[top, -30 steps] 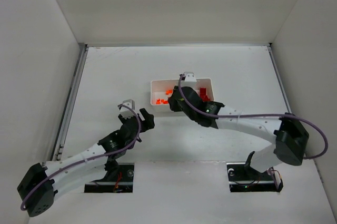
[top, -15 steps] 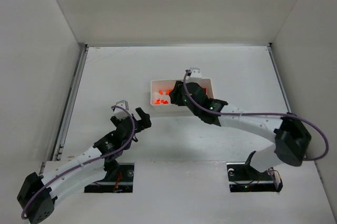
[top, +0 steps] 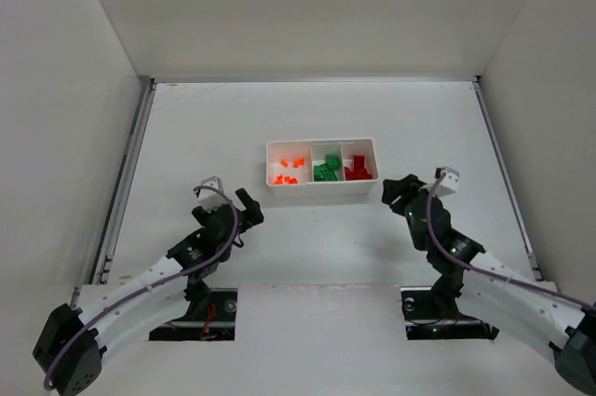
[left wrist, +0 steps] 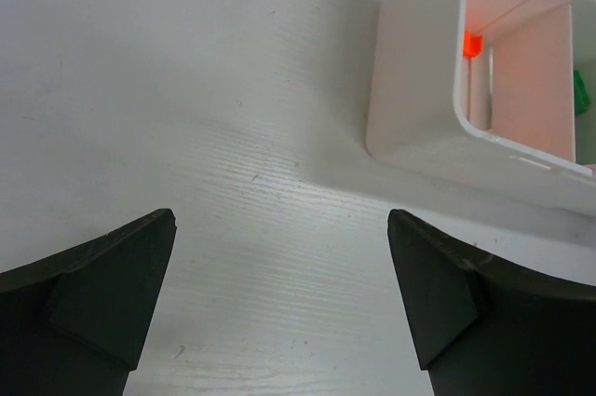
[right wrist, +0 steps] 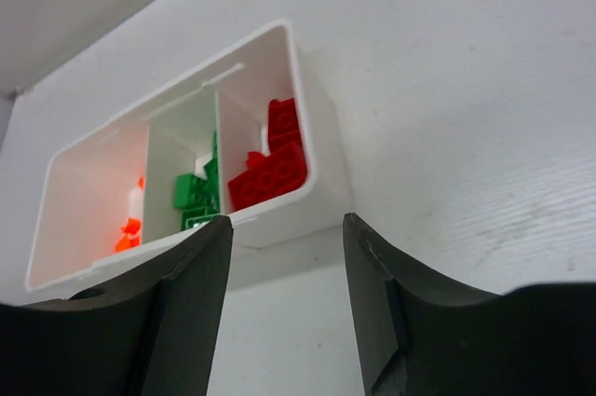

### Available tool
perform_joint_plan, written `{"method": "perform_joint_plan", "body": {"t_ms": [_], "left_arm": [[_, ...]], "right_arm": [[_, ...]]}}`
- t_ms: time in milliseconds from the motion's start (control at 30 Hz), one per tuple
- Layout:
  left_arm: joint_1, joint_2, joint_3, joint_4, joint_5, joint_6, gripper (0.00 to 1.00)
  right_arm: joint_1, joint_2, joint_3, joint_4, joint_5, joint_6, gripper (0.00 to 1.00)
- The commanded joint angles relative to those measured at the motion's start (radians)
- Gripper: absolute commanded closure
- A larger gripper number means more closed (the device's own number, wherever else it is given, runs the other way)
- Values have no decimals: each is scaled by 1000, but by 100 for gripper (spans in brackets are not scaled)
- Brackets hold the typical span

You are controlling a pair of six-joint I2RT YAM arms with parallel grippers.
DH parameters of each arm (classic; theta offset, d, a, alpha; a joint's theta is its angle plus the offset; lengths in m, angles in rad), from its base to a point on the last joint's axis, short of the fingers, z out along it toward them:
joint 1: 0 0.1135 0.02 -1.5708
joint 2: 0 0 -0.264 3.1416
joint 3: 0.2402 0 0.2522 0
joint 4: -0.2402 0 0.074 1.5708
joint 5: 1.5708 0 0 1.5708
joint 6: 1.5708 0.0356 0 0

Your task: Sort the legos into containers by color

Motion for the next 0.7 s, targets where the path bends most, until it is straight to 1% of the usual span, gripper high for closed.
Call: {"method": "perform_joint_plan", "body": {"t_ms": [0, 100, 200, 367, 500, 667], "left_arm": [[13, 20, 49, -27, -4, -6, 0], [23, 72, 70, -56, -4, -9, 0], [36, 127, 95, -86, -4, -18, 0], [54, 146, 112, -99, -4, -25, 0], [54, 138, 109, -97, 6, -29, 0], [40, 139, 103, -99, 16, -45, 0]], "right_arm": [[-65, -143, -98, 42, 42, 67, 41], [-132, -309, -198, 30, 39, 96, 39], [-169, -448, -268, -10, 20, 114, 38], [-224, -628, -316, -110, -10, 142, 38], [-267, -670, -330, -130, -39, 151, 38], [-306, -575, -321, -93, -88, 154, 39]]}}
